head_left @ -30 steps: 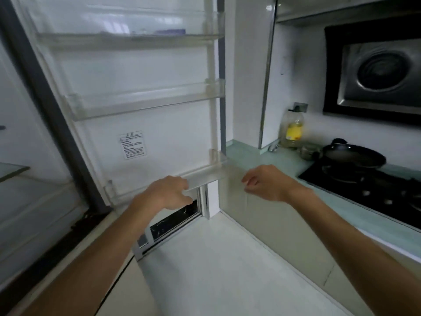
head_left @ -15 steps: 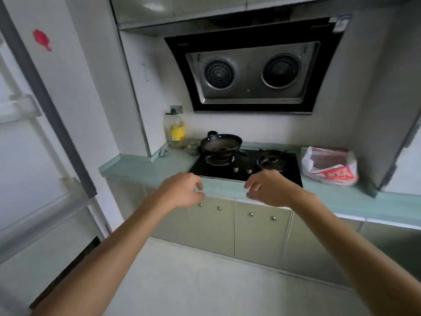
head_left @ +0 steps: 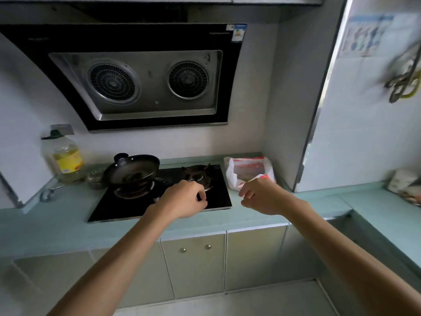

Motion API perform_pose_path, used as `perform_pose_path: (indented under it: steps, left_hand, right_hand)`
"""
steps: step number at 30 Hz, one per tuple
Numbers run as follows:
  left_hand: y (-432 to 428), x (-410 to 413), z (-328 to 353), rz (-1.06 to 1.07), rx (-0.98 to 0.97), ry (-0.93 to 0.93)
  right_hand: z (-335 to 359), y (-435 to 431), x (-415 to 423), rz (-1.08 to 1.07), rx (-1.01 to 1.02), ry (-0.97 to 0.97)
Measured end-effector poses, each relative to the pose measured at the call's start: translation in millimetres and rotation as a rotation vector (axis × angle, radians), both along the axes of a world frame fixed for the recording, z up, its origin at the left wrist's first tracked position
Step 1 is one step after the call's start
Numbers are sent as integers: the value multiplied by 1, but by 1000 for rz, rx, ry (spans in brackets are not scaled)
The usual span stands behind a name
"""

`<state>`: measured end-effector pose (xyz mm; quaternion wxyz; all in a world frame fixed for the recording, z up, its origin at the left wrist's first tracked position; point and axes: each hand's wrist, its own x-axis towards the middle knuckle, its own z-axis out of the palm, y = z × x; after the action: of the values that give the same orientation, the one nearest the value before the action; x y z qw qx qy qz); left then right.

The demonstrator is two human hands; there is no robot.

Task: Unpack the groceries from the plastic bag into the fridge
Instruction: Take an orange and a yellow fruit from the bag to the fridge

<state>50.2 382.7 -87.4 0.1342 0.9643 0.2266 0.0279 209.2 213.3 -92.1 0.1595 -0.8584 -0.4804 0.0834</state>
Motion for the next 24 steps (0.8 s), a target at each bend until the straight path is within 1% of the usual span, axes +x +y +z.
perform_pose_path:
  steps: [7,11,18,24]
  left_hand:
    - [30,126,-19,-141,-34,52]
    - [52,196,-36,-178,-44,55]
    - [95,323,-78,-149,-129,33]
    - [118,418,-115,-90,-194,97]
  right_hand:
    - [-22,23,111,-106,-29,41]
    - [-40,40,176,-115,-27,49]
    - [-77,72,306,-109,-63,77]
    - [-115,104,407,-77,-125,160]
